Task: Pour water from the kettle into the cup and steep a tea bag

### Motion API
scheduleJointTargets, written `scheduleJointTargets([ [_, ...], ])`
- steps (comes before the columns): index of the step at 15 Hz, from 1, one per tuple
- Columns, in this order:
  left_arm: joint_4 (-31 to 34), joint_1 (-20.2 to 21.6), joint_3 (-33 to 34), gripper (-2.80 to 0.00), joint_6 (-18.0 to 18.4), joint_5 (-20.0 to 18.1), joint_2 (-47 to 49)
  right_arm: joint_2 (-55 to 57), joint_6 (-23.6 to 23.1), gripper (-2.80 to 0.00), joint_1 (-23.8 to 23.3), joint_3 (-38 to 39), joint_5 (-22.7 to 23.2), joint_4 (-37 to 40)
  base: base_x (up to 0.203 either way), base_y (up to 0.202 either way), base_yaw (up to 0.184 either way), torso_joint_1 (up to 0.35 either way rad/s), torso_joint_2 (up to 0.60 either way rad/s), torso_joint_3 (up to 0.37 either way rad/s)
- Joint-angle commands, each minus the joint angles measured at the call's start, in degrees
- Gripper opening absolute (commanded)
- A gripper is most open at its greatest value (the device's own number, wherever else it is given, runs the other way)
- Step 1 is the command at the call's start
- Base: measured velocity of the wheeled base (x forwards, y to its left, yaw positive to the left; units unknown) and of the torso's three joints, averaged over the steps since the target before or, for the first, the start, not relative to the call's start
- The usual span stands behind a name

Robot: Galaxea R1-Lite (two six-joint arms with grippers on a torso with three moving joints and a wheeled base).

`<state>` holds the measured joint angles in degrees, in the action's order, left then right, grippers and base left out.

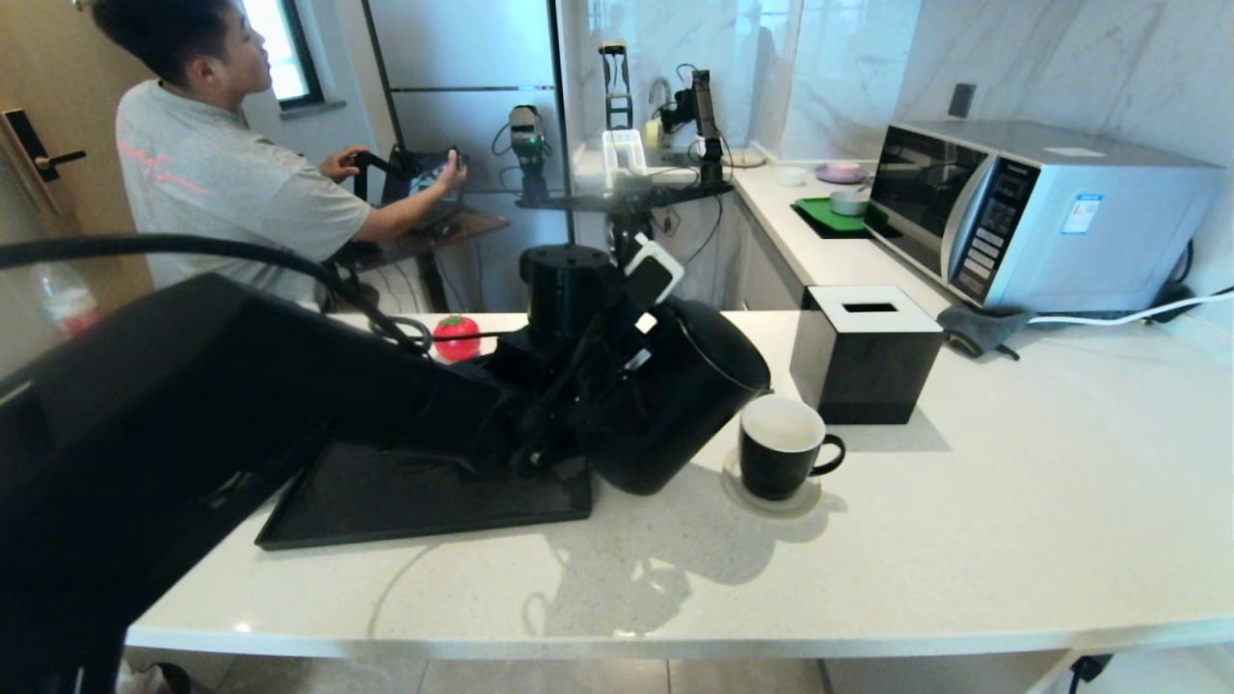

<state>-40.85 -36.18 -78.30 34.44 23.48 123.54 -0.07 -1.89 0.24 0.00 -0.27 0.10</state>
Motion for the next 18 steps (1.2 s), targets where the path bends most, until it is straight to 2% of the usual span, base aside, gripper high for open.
scheduleJointTargets([
  [1,0.33,-0.02,-0.01,-2.8,0.27,0.16,-0.41,0.07,-0.04,-2.8,0.02,0.0,0.0,-0.01,0.0,0.0,0.0,0.0,0.0,0.0],
  [11,2.02,0.06,-0.01,-2.8,3.39,0.16,-1.17,0.07,-0.04,-2.8,0.02,0.0,0.0,-0.01,0.0,0.0,0.0,0.0,0.0,0.0],
  [18,3.41,0.15,-0.41,-2.8,6.86,0.13,-1.76,0.07,-0.04,-2.8,0.02,0.0,0.0,-0.01,0.0,0.0,0.0,0.0,0.0,0.0],
])
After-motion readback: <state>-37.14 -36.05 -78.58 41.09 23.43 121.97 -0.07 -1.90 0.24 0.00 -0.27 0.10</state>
